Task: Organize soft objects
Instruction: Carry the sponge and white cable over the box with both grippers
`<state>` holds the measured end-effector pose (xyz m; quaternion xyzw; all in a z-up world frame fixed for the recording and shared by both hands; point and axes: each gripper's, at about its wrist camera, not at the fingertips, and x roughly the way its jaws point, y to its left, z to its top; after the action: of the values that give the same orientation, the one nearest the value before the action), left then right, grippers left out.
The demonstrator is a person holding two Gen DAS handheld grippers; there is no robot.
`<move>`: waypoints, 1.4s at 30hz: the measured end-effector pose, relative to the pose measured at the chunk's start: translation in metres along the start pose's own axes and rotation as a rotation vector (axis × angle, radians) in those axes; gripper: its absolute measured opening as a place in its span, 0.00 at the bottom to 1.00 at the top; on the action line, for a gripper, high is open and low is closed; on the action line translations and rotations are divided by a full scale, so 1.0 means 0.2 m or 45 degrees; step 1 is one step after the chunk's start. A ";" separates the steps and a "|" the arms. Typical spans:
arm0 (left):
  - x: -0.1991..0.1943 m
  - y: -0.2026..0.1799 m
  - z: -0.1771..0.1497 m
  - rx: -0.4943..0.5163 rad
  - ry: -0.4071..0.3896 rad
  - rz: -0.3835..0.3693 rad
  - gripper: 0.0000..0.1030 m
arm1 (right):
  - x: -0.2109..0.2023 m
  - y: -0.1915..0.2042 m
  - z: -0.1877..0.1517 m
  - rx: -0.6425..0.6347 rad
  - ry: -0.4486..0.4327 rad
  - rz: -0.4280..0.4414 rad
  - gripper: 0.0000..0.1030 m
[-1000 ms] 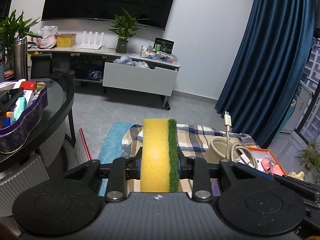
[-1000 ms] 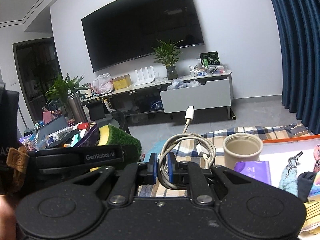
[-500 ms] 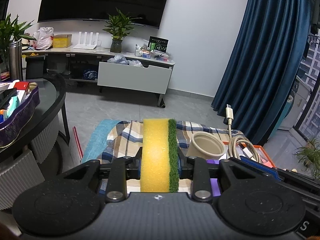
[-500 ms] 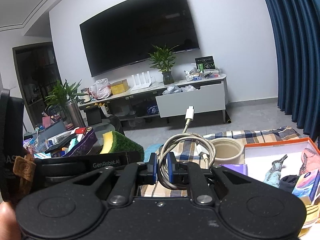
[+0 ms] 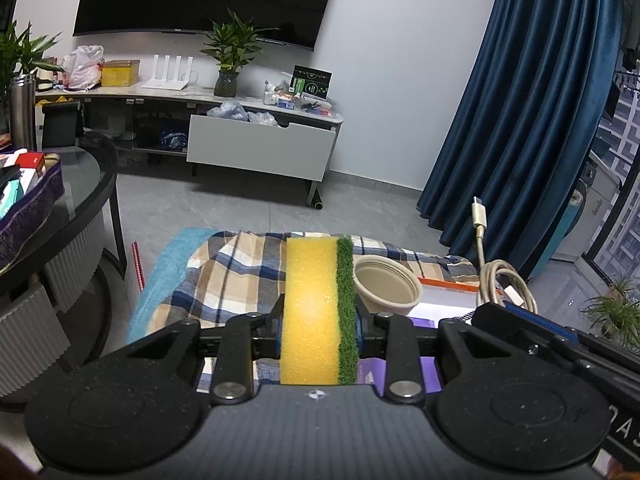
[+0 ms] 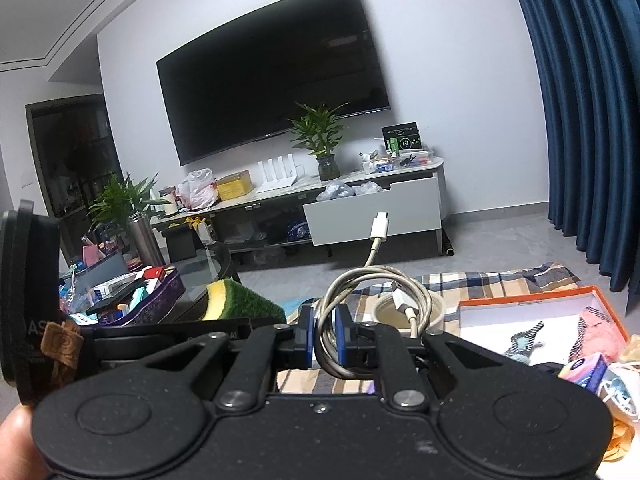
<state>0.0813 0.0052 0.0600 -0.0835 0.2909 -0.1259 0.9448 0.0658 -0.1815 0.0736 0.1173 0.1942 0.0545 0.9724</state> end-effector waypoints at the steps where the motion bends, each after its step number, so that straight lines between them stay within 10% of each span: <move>1: 0.00 -0.01 0.00 0.001 0.001 0.004 0.30 | -0.01 -0.01 0.00 -0.001 -0.003 -0.002 0.14; 42: 0.18 -0.46 -0.01 0.152 0.079 -0.148 0.30 | -0.18 -0.50 0.05 0.154 -0.082 -0.188 0.14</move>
<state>0.0920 -0.0929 0.0594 -0.0400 0.3066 -0.2001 0.9297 0.0434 -0.2861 0.0707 0.1629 0.1739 -0.0330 0.9706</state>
